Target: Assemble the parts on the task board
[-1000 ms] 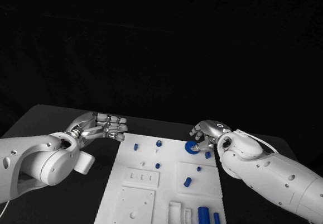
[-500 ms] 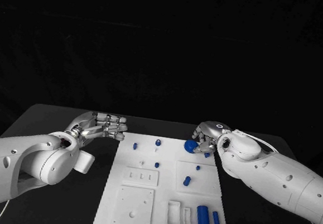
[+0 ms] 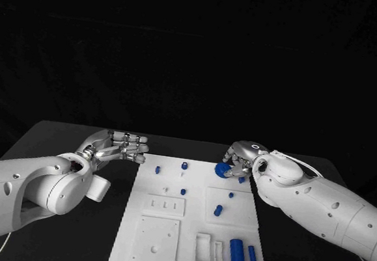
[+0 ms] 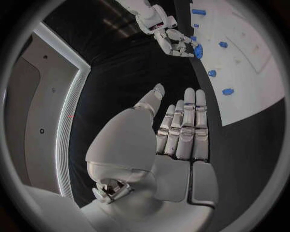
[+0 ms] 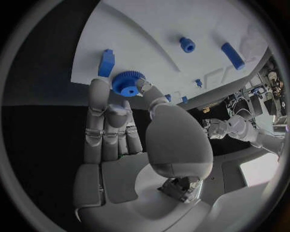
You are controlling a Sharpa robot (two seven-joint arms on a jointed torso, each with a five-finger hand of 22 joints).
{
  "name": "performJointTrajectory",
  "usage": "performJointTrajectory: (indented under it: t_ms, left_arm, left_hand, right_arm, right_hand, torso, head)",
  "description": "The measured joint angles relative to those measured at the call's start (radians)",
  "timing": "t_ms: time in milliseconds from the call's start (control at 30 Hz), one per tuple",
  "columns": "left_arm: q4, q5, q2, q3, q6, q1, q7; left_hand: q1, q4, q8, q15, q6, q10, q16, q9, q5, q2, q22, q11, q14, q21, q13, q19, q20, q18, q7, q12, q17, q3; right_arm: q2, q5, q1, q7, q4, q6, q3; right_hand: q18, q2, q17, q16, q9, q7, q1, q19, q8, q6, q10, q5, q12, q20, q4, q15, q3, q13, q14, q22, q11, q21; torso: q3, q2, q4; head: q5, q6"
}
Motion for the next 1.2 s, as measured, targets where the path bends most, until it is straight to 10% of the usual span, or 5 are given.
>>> performJointTrajectory:
  t_ms: [1200]
  left_arm:
    - [-0.005,0.000,0.005,0.000,0.010,-0.001,-0.008]
  left_hand:
    - [0.000,0.000,0.000,-0.004,-0.009,-0.004,0.000,-0.001,0.000,0.000,-0.006,0.004,-0.004,0.000,0.000,0.004,0.004,0.000,0.002,0.000,0.000,0.000]
  right_arm:
    - [0.037,0.085,0.006,0.029,-0.077,0.054,0.006]
  right_hand:
    - [-0.015,0.004,0.051,0.007,-0.001,0.005,-0.004,0.000,0.000,-0.020,0.014,0.044,-0.004,0.000,0.056,-0.003,-0.051,0.029,0.003,0.089,0.000,-0.003]
  torso:
    - [0.0009,-0.001,-0.0009]
  head:
    - [-0.001,-0.017]
